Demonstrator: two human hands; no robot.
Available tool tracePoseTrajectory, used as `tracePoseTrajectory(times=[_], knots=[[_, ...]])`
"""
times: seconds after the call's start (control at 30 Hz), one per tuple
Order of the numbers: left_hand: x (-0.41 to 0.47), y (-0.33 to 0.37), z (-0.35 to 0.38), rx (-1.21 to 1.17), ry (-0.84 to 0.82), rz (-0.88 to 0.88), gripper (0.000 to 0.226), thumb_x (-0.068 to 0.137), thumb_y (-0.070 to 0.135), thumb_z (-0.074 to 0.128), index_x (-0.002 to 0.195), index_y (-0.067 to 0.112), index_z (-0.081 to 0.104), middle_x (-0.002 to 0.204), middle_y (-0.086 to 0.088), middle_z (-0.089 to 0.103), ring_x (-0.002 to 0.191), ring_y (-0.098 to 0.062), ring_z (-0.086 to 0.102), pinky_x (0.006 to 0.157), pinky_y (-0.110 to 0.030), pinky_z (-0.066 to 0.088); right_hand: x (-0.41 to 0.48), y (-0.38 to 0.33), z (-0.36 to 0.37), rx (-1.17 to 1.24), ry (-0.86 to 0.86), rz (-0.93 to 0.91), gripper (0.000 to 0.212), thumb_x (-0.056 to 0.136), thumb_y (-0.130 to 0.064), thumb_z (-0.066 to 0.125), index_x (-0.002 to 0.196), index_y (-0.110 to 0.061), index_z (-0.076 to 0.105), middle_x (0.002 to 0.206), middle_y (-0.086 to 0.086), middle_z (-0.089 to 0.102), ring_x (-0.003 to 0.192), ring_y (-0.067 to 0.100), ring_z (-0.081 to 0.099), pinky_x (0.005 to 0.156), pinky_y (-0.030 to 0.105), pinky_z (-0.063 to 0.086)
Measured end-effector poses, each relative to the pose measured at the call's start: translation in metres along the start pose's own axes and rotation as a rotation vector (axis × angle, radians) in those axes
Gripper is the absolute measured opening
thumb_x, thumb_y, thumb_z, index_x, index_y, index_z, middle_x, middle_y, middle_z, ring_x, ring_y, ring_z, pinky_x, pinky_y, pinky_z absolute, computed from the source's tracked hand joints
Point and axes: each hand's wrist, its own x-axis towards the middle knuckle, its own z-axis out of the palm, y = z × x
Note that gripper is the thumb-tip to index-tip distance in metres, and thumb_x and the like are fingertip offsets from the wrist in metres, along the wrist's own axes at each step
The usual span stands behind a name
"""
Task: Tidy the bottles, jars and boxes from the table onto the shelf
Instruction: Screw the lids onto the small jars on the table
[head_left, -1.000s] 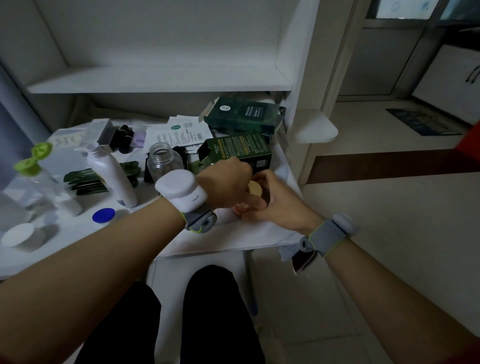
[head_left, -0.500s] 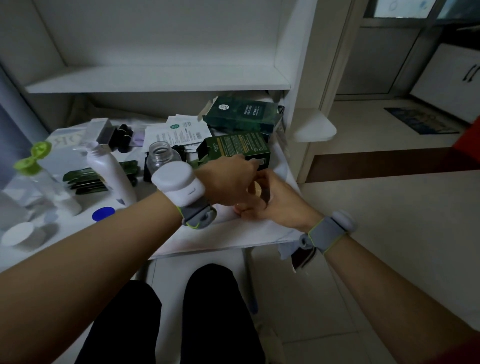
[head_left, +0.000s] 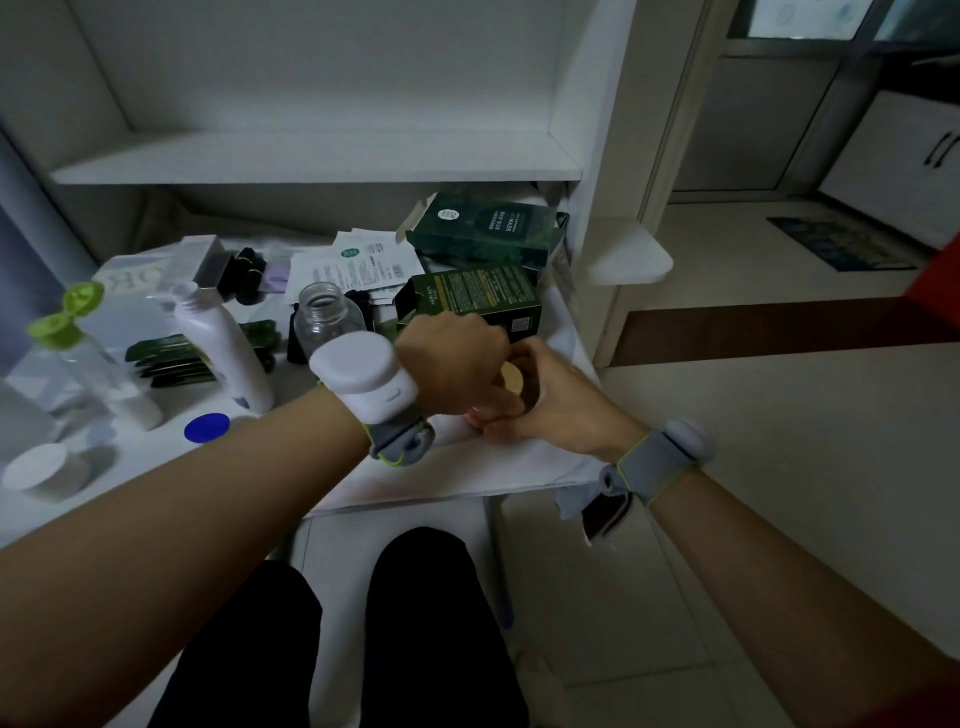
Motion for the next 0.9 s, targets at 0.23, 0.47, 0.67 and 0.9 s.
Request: tracePoseTrajectory(times=[0.23, 0.47, 0.67, 0.9], knots=[[0.002, -0.006, -0.002, -0.064, -0.029, 0.033, 0.056, 0.076, 0.059, 0.065, 0.113, 0.018, 0.059, 0.103, -0.001, 0.061, 0.085, -0.022, 0.060, 0.067, -0.030, 0.045, 0.000, -0.004, -0.001, 0.011, -0.003, -0.004, 0.077, 0.062, -0.023, 0.089, 0.122, -0.012, 0.042, 0.117, 0.000, 0.058, 0.107, 0.012, 0.057, 0.085, 0.020, 0.047], [0.005, 0.001, 0.004, -0.080, -0.003, 0.043, 0.048, 0.083, 0.056, 0.060, 0.097, 0.011, 0.062, 0.088, -0.004, 0.059, 0.077, -0.024, 0.057, 0.065, -0.033, 0.048, -0.002, -0.002, -0.001, 0.029, -0.017, -0.008, 0.076, 0.064, -0.019, 0.088, 0.124, -0.010, 0.041, 0.115, 0.000, 0.058, 0.105, 0.011, 0.056, 0.078, 0.010, 0.045], [0.011, -0.009, 0.003, -0.082, -0.067, 0.144, 0.043, 0.082, 0.046, 0.065, 0.100, 0.006, 0.065, 0.094, -0.008, 0.066, 0.083, -0.026, 0.062, 0.071, -0.037, 0.053, -0.003, -0.002, -0.001, 0.050, -0.033, -0.045, 0.071, 0.070, -0.016, 0.085, 0.125, -0.009, 0.041, 0.115, 0.000, 0.058, 0.102, 0.005, 0.056, 0.079, 0.004, 0.043], [0.008, -0.015, -0.002, -0.117, -0.091, 0.266, 0.046, 0.077, 0.033, 0.073, 0.119, 0.017, 0.061, 0.110, -0.005, 0.063, 0.097, -0.025, 0.060, 0.082, -0.037, 0.050, -0.002, -0.002, -0.002, 0.019, -0.033, -0.065, 0.068, 0.068, -0.020, 0.086, 0.119, -0.012, 0.043, 0.111, -0.004, 0.058, 0.100, 0.002, 0.057, 0.084, 0.014, 0.045]])
